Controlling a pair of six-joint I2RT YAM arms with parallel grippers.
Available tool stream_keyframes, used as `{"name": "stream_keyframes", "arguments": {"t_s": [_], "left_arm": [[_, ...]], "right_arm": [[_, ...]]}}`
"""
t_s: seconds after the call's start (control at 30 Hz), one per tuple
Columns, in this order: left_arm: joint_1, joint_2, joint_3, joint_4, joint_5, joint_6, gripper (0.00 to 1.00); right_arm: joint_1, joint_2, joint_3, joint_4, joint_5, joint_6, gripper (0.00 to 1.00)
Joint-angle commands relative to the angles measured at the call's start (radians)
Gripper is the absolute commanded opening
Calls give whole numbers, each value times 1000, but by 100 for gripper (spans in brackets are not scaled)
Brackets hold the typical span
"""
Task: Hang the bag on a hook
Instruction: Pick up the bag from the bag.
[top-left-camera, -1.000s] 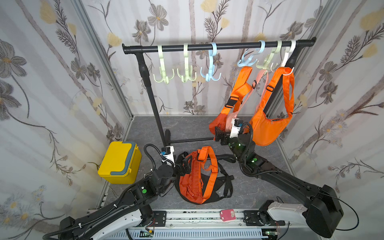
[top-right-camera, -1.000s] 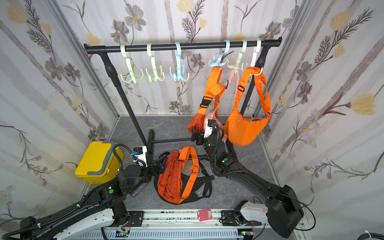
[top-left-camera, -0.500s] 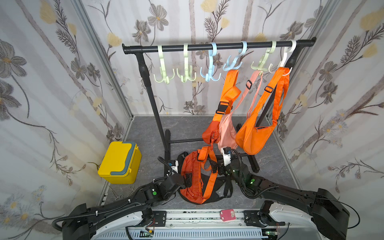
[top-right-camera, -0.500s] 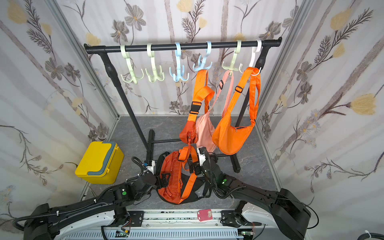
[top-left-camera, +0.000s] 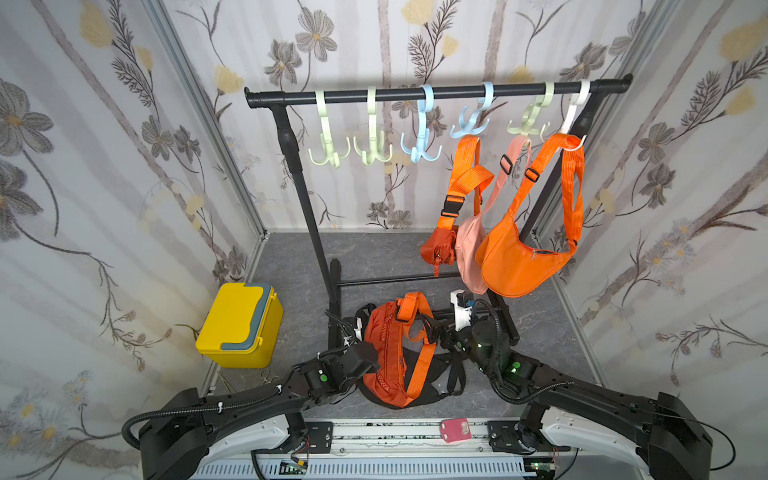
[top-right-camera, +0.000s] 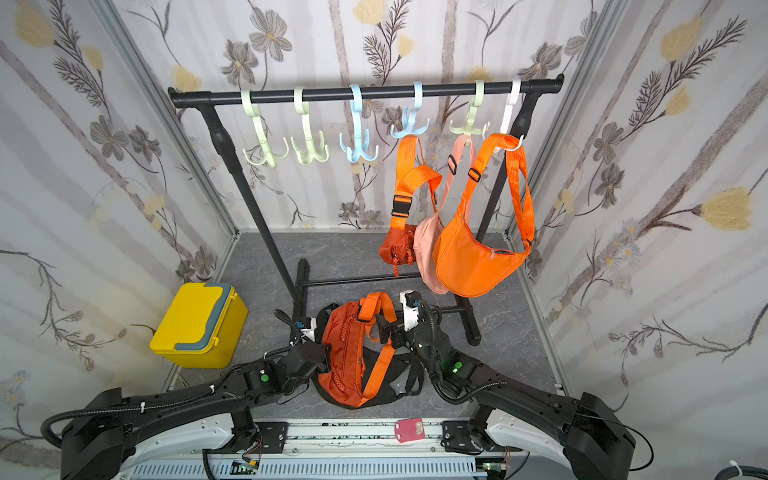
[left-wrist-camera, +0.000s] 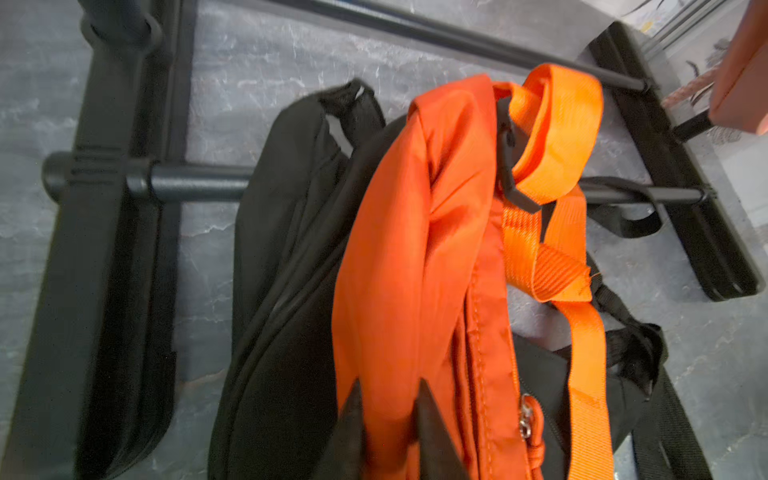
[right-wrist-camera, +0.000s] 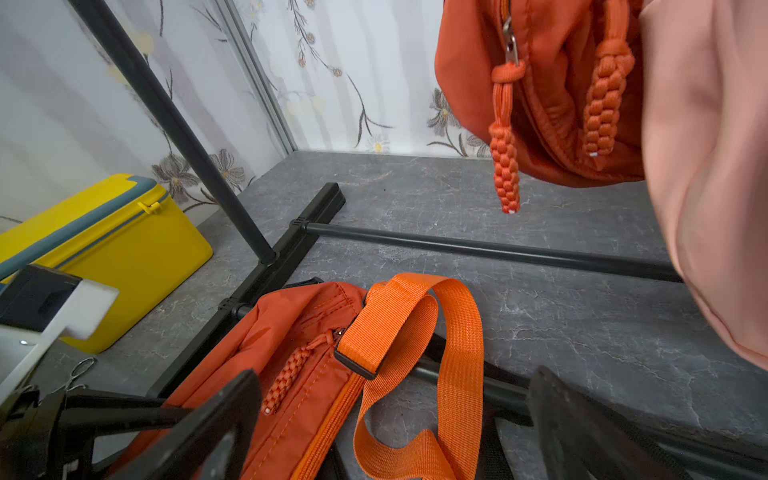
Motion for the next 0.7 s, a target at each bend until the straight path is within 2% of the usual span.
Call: {"name": "stream_keyframes", "arguments": {"t_s": [0.0, 0.1, 0.23, 0.47, 0.57, 0.67], "left_arm": [[9, -55, 74, -54, -70, 84, 0], [12, -140, 153, -132, -74, 149, 0], [36, -244, 189, -178, -48, 169, 0], [53, -344, 145, -205, -37, 125, 0], [55, -370, 132, -218, -46, 110, 0], [55, -389, 125, -228, -52, 102, 0]], "right_arm": [[2, -52, -5, -39, 23, -44, 99], [0, -118, -33, -84, -53, -82, 100], [-1, -113, -58, -149, -66, -64, 99], [-3, 134, 1, -198, -72, -14, 100], [-9, 227, 17, -144, -58, -6, 99], [-24, 303, 30, -60, -119, -4, 97]]}}
